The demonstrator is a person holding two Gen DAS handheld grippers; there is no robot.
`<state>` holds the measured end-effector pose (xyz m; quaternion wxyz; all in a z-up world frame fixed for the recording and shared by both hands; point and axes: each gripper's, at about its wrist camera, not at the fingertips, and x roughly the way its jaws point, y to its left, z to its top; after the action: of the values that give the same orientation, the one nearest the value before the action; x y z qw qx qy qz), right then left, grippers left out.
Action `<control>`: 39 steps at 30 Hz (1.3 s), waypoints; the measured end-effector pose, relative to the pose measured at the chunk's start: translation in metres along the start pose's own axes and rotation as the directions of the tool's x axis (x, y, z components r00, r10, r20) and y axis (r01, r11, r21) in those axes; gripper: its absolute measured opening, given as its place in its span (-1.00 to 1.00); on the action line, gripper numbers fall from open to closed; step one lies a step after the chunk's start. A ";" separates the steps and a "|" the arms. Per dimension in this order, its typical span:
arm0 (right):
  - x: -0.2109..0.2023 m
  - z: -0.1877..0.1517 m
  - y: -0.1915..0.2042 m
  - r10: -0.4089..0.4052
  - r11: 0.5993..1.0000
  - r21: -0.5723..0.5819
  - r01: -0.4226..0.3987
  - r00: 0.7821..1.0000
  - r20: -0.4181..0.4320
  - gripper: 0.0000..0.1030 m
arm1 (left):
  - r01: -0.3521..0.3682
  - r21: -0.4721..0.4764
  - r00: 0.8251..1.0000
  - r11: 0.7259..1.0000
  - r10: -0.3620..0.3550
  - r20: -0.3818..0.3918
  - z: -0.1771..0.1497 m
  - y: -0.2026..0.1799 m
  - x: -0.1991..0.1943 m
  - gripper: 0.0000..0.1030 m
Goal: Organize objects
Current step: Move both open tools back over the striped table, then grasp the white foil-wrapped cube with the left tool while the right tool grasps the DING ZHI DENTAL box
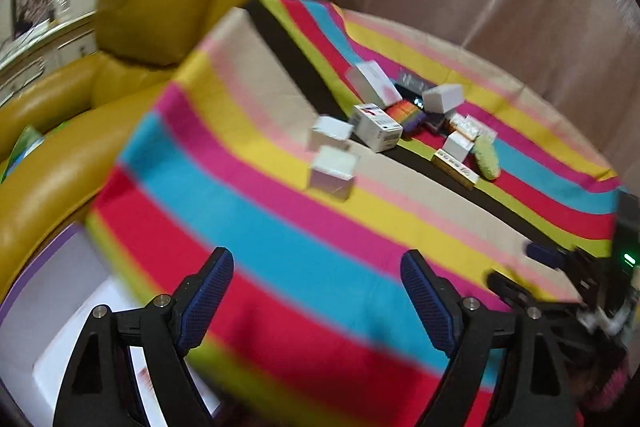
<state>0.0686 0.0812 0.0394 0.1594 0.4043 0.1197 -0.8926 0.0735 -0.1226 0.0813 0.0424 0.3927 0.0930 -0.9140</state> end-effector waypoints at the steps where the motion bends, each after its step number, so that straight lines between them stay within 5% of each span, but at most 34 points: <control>1: 0.004 -0.001 -0.015 -0.013 1.000 0.024 0.013 1.000 -0.006 0.55 | -0.009 0.001 1.000 1.000 0.009 -0.001 0.006 -0.006 0.014 0.68; 7: 0.037 -0.002 -0.098 -0.056 0.981 0.181 0.066 0.997 -0.057 0.55 | -0.076 -0.091 0.996 0.993 0.070 -0.061 0.038 -0.018 0.109 0.68; 11: 0.051 0.005 -0.122 -0.020 0.968 0.249 0.036 0.998 -0.067 0.55 | -0.128 -0.087 0.990 0.988 0.121 -0.075 0.043 -0.015 0.137 0.68; 17: 0.083 0.030 -0.111 0.018 0.991 0.135 -0.009 0.998 -0.067 0.59 | -0.135 -0.054 0.989 0.989 0.131 -0.067 0.051 -0.017 0.147 0.72; 26: 0.137 0.092 -0.088 0.091 0.996 0.007 -0.091 0.994 -0.066 0.58 | -0.044 -0.087 0.998 0.995 0.040 -0.055 0.047 -0.010 0.140 0.96; 27: 0.138 0.096 -0.085 0.100 0.995 -0.002 -0.100 0.993 -0.057 0.51 | -0.042 -0.088 0.998 0.995 0.038 -0.054 0.046 -0.010 0.139 0.96; 29: 0.135 0.098 -0.081 0.100 0.995 0.000 -0.101 0.993 -0.057 -0.30 | -0.047 -0.083 0.997 0.995 0.042 -0.057 0.046 -0.011 0.139 0.96; 39: 0.086 0.035 -0.083 0.060 0.997 0.049 -0.059 0.998 -0.012 -0.33 | -0.091 -0.042 0.993 0.995 0.088 -0.079 0.046 -0.010 0.135 0.98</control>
<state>-0.0401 0.1291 0.0038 0.1753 0.4174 0.0869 -0.8874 -0.0536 -0.1229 0.0155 0.0885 0.4306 0.0975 -0.8929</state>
